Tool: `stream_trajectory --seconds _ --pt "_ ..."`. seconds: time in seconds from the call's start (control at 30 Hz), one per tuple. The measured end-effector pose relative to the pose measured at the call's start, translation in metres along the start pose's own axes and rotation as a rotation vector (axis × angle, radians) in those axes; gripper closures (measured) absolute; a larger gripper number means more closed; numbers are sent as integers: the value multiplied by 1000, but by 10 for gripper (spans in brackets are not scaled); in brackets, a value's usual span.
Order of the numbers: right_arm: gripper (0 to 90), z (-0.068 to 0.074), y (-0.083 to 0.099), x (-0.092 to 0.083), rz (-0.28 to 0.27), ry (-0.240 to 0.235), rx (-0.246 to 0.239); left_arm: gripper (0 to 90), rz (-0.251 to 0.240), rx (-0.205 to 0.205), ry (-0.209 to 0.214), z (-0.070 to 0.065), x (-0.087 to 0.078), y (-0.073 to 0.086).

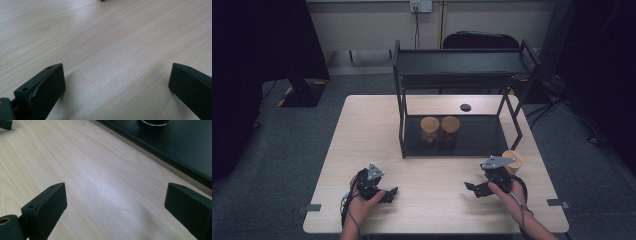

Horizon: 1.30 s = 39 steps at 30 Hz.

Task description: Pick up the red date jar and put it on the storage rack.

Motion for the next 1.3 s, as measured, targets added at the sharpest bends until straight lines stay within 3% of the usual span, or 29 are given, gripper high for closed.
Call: stream_trajectory --seconds 0.17,1.03,1.3 --pt "37 -3 7 -6 9 4 -8 3 0 0 0 0 0 0" --pt "38 -5 29 -24 40 -61 -26 3 -1 0 0 0 0 0" --pt "38 -8 38 -30 47 -57 -29 3 0 0 0 0 0 0"
Point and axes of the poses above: each handheld gripper's, and its own axes: x roughly forward along the jaws, y roughly out of its underside, z roughly to its left, the point moved 1 cm from there along x, roughly forward along the jaws, and after that the axes turned 4 degrees about x, right-handed, at the moved point
